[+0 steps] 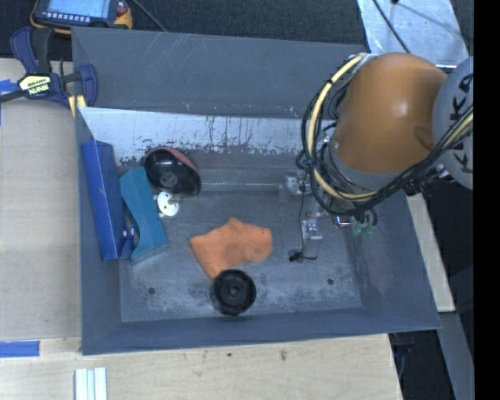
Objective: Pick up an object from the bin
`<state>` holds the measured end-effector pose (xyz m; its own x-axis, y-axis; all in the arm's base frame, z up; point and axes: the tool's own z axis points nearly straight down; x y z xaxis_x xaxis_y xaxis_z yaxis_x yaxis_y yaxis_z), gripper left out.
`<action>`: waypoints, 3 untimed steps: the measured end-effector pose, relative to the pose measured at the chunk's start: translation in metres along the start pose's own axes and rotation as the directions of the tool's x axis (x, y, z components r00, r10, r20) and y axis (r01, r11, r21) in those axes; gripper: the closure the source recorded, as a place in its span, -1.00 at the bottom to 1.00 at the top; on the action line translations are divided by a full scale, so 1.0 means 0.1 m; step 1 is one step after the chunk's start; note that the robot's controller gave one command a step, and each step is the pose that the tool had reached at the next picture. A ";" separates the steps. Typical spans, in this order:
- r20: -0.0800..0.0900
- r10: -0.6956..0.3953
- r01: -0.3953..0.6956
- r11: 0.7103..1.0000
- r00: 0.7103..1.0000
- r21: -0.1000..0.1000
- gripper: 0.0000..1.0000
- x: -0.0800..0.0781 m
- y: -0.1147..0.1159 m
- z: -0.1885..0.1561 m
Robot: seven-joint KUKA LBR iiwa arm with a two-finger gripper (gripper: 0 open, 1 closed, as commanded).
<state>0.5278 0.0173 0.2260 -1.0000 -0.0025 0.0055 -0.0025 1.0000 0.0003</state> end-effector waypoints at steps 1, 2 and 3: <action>0.009 0.000 0.000 1.000 1.000 0.000 -1.00 -0.02 0.00 -0.05; 0.014 0.017 -0.017 1.000 1.000 -0.001 -1.00 -0.28 0.07 0.70; 0.006 -0.052 0.052 0.999 0.999 0.001 -1.00 -0.61 0.21 0.67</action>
Offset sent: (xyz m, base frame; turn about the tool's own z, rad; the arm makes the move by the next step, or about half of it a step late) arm 0.0518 0.0161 -0.1560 0.0348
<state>0.5884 0.0384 0.1582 -0.9985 -0.0542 -0.0006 -0.0542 0.9985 0.0000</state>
